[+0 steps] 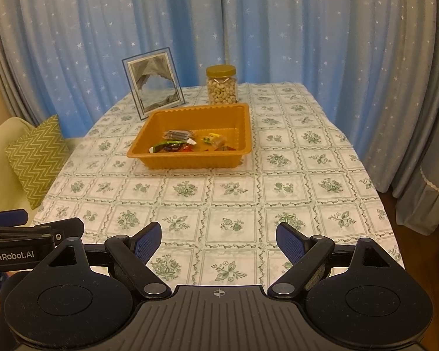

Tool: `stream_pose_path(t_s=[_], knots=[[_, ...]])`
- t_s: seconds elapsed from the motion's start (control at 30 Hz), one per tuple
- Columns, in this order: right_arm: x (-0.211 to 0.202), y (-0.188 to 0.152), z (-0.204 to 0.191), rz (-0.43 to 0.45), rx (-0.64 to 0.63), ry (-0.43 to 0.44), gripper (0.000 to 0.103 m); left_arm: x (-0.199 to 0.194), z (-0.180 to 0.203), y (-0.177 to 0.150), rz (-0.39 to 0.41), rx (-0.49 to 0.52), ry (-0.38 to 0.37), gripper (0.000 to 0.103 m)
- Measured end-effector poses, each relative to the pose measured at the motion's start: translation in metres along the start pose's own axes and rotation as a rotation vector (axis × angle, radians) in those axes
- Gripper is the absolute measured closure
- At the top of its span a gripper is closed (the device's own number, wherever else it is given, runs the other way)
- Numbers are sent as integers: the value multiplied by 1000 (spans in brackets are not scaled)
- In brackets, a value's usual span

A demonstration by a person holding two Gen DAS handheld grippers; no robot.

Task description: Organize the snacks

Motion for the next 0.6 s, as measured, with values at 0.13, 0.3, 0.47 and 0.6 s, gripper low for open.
stream_pose_path(t_s=[0.13, 0.3, 0.47, 0.6], knots=[[1, 0, 1, -1, 3, -1, 18, 0, 0, 0, -2, 1, 1, 0], [0, 0, 1, 2, 6, -3, 18, 0, 0, 0, -2, 1, 2, 0], [0, 0, 2, 1, 7, -3, 18, 1, 1, -1, -3, 1, 1, 0], [0, -1, 2, 1, 8, -3, 18, 1, 1, -1, -3, -1, 0, 0]])
Point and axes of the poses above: each gripper's, at about its wrist camera, not at the fingertips, and x roughly the way its jaws point, z to its right, y to its top, the point moved 6 cm from there along x, roughly the way its jaws point, and after that the axes turned 7 degrees about x, right-handed, at the moved point
